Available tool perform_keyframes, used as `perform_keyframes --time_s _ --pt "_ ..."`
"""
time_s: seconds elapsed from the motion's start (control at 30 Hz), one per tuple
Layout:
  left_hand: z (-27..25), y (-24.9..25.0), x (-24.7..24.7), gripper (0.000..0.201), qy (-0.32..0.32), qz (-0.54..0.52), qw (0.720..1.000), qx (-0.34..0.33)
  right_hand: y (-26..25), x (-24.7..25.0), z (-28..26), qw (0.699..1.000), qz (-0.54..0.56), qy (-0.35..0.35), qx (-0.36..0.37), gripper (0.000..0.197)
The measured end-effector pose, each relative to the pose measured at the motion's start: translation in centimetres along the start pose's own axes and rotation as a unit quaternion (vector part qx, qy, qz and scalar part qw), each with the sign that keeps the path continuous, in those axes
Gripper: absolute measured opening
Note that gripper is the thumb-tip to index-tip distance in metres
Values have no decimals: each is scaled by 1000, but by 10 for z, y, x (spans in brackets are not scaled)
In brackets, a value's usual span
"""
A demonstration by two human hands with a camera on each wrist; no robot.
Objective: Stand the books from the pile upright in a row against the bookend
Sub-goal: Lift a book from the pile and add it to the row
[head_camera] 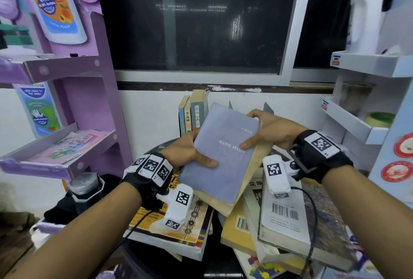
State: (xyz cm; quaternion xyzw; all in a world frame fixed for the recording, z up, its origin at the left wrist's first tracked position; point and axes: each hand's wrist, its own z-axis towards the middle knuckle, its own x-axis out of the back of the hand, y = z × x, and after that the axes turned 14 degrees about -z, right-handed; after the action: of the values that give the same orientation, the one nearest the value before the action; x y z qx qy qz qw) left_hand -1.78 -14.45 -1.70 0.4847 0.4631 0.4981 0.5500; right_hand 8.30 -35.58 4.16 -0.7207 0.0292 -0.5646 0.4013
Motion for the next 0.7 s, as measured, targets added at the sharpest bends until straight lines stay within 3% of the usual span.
perform_keyframes --time_s 0.1,0.3,0.4,0.53,0.7 --pt "-2 7 2 75 5 -27 999 -39 -19 7 -3 998 -8 54 40 63" --pt "-7 18 12 60 34 -108 991 -71 -54 5 -8 984 -60 128 106 70" --pt "-11 16 18 53 72 -134 985 -83 -66 -3 -8 975 -96 143 138 70" --pt "-16 7 25 58 114 -148 977 -104 -74 -14 -6 970 -117 141 159 70" --pt "-23 -8 30 57 128 -150 974 -110 -69 -32 1 968 -110 155 167 77"
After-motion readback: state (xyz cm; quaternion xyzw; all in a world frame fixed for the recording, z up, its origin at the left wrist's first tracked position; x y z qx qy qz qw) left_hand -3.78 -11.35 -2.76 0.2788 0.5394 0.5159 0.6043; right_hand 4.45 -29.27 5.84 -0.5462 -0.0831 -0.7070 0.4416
